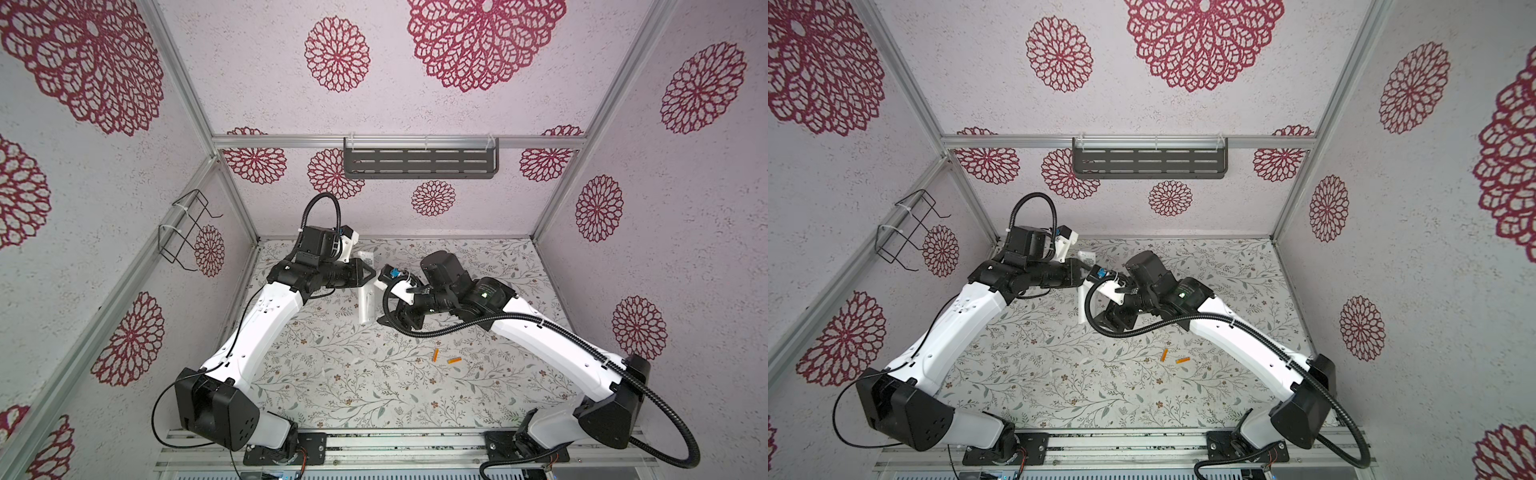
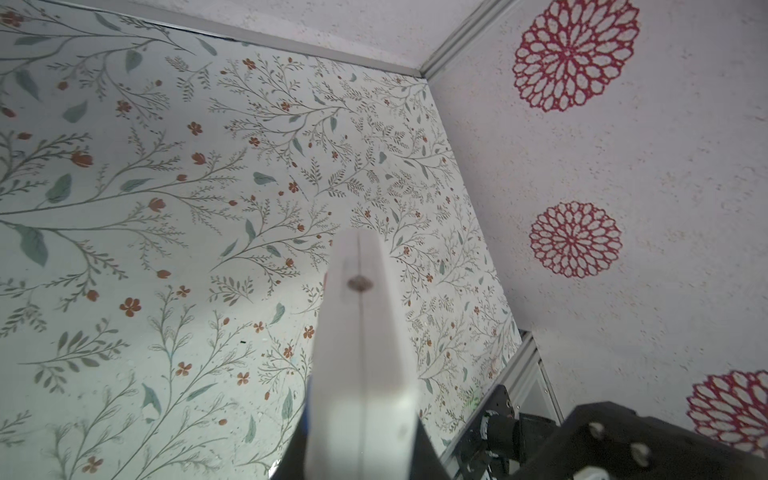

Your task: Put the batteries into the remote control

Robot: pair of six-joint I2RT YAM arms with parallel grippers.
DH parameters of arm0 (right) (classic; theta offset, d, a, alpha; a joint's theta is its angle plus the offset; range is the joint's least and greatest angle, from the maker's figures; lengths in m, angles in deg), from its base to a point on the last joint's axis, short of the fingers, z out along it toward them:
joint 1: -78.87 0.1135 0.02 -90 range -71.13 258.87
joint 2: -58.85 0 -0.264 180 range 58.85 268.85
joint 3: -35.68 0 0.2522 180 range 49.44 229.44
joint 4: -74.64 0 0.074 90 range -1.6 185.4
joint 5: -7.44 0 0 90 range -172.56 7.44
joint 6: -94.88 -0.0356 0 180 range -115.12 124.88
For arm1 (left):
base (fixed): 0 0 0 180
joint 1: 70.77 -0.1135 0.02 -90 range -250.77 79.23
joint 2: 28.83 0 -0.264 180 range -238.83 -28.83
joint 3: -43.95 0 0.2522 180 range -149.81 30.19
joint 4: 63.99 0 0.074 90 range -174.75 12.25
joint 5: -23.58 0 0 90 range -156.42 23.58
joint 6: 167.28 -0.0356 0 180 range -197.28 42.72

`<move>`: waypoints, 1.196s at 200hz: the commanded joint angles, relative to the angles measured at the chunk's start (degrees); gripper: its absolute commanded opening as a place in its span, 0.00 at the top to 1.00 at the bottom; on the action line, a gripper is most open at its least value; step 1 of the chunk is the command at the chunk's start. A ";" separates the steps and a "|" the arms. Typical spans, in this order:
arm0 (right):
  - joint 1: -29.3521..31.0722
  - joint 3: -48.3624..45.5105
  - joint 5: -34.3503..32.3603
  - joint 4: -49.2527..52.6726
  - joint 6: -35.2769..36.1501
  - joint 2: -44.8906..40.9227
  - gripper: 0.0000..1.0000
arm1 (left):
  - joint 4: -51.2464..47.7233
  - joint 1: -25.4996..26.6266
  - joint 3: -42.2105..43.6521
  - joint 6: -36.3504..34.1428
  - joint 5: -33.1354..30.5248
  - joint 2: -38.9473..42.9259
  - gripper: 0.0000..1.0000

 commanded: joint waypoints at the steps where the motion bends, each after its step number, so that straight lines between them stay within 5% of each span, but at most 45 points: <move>1: -3.84 0.15 -0.17 -6.57 -17.15 -1.38 0.16 | 6.40 0.23 1.55 5.00 -5.22 3.14 1.00; 23: -6.84 0.32 4.31 -9.52 -27.90 0.14 0.13 | 7.46 0.40 2.40 7.20 -8.01 3.95 1.00; 49: -7.18 1.47 8.42 -10.40 -32.64 2.87 0.11 | 8.82 0.53 3.19 9.23 -10.42 4.79 1.00; 239: -6.30 5.60 13.07 -8.66 -31.25 12.14 0.18 | 4.11 3.78 -2.21 10.16 -12.54 -0.70 1.00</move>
